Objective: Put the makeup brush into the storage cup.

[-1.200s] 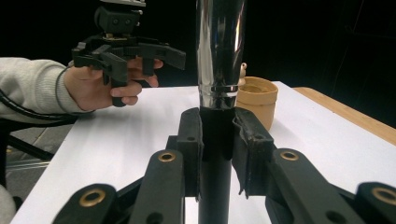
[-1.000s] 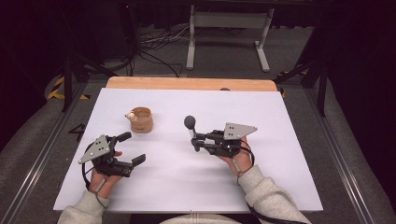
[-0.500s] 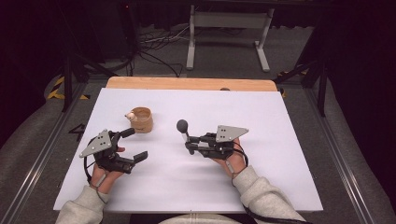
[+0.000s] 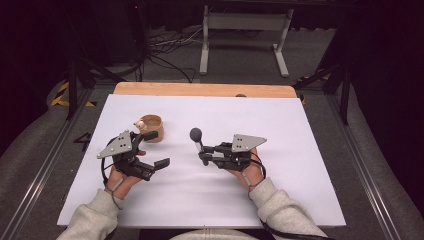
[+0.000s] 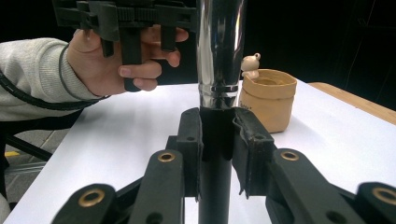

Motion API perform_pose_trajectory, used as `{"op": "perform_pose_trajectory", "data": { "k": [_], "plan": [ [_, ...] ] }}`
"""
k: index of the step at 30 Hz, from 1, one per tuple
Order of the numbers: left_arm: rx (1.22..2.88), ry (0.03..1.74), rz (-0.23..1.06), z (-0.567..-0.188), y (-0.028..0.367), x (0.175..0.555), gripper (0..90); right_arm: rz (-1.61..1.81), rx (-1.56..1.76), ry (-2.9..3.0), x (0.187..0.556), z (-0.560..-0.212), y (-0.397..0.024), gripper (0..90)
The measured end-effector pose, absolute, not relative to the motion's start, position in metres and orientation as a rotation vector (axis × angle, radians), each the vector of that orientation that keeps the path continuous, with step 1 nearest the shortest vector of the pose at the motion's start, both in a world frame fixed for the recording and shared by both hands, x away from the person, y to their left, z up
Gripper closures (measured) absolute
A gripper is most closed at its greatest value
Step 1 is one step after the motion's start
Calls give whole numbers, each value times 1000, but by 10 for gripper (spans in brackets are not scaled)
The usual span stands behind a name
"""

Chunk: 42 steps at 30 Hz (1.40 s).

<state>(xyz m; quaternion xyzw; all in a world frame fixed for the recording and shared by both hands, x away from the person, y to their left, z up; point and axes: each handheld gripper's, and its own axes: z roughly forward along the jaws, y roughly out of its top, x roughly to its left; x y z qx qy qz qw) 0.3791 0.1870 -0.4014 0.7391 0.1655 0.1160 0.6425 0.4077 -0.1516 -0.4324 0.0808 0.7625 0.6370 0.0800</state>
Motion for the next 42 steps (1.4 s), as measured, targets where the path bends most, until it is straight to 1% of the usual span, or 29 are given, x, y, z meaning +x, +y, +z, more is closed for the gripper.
{"op": "perform_pose_trajectory", "data": {
  "k": [4,8,25,31,38,42],
  "plan": [
    [1689,363,245,-399,178,383,2,1906,239,2281,407,-432,-152,741],
    [1658,356,205,-396,171,388,3,1905,244,2279,407,-432,-152,741],
    [1674,318,161,-393,140,400,6,1906,248,2280,407,-432,-152,741],
    [1655,303,142,-393,131,400,8,1903,248,2284,406,-432,-151,741],
    [1665,286,140,-393,122,400,34,1895,247,2286,406,-432,-151,740],
    [1686,300,141,-395,116,400,67,1886,237,2291,405,-433,-150,740]
  ]
}}
